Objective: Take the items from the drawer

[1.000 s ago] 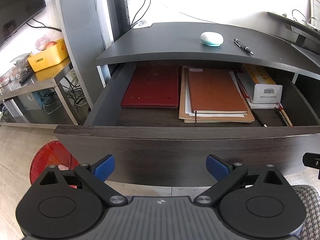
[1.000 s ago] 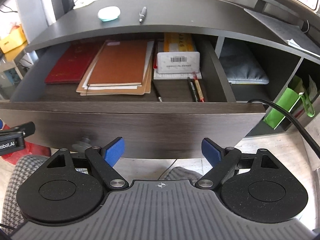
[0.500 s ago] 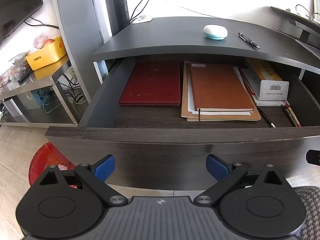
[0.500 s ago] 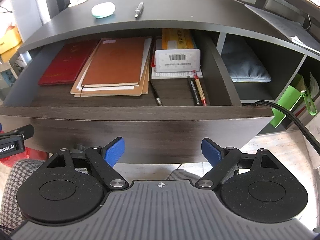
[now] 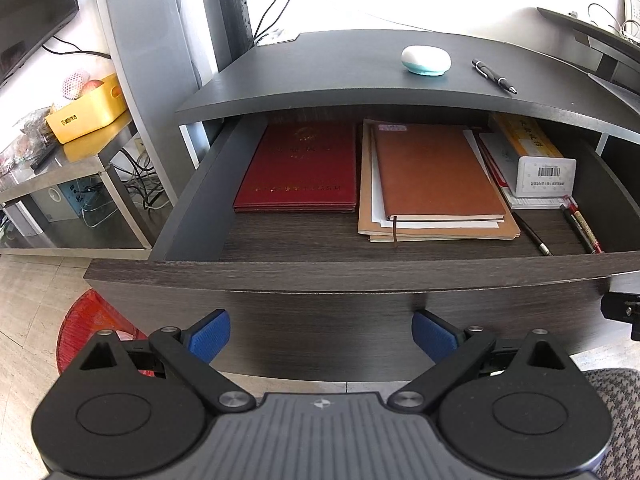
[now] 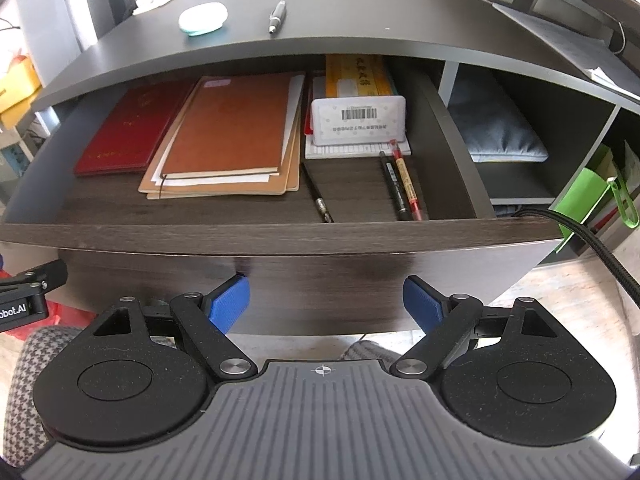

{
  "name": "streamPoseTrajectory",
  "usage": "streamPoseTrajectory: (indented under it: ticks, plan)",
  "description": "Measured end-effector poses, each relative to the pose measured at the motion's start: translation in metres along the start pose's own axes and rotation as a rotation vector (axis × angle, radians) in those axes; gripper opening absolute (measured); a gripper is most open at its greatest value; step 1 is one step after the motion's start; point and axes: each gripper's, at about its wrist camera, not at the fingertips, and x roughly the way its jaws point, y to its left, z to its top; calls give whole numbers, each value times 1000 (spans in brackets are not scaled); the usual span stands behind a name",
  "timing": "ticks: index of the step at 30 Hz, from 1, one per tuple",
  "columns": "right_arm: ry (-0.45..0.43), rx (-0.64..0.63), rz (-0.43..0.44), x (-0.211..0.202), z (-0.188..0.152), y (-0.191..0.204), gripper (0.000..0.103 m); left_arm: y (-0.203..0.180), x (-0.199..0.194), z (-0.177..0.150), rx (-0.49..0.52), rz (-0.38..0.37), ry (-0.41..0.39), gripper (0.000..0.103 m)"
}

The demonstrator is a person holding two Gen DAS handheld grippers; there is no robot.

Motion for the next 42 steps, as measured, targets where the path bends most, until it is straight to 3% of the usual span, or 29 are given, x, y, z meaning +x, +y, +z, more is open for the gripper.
streamPoseTrajectory:
  ticks: [20, 42]
  plan:
    - [-39, 38, 29, 6, 10, 1, 87, -7, 13, 15, -10, 9, -23, 98]
    - [-140, 130, 40, 53, 53, -5, 89, -17, 64, 71, -28, 32, -65, 99]
